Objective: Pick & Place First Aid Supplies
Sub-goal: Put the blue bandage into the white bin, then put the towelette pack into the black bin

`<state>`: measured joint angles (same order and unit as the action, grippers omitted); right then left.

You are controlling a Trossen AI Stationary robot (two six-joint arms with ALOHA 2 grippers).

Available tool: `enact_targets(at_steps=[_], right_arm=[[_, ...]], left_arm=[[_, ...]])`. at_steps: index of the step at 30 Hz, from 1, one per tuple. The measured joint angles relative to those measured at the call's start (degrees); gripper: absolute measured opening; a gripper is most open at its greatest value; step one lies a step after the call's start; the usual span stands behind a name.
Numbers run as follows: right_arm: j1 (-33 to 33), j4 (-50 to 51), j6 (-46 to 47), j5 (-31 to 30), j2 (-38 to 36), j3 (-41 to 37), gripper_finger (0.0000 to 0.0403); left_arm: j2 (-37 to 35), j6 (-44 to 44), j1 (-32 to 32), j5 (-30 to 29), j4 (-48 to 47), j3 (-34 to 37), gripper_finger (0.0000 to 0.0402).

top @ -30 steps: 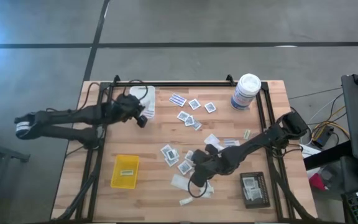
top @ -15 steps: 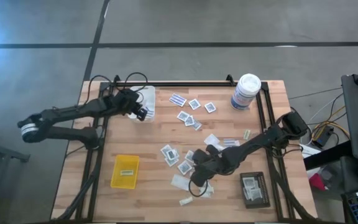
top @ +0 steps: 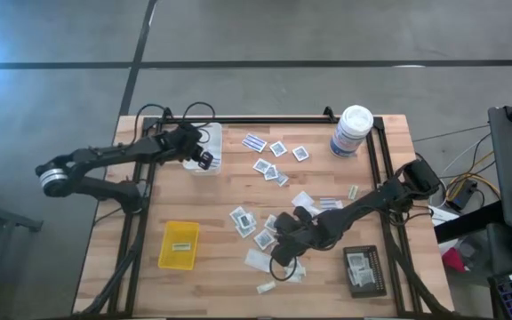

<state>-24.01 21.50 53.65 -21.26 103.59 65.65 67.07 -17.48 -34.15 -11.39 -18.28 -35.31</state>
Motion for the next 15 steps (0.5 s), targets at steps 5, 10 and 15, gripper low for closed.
enact_targets(at_steps=[5, 10, 15], right_arm=[[0.0, 0.0, 0.0, 0.0, 0.0, 0.0, 0.0082], [0.0, -0.1, 0.2, 0.0, 0.0, -0.1, 0.0086], [0.0, -0.4, 0.2, 0.0, 0.0, -0.1, 0.0083]], left_arm=[[2.0, 0.6, 0.0, -0.3, 0.9, 0.0, 0.0005], [2.2, 1.0, 0.0, -0.8, 1.4, 0.0, 0.0035], [1.4, 1.6, 0.0, -4.2, 1.6, -0.2, 0.0073]])
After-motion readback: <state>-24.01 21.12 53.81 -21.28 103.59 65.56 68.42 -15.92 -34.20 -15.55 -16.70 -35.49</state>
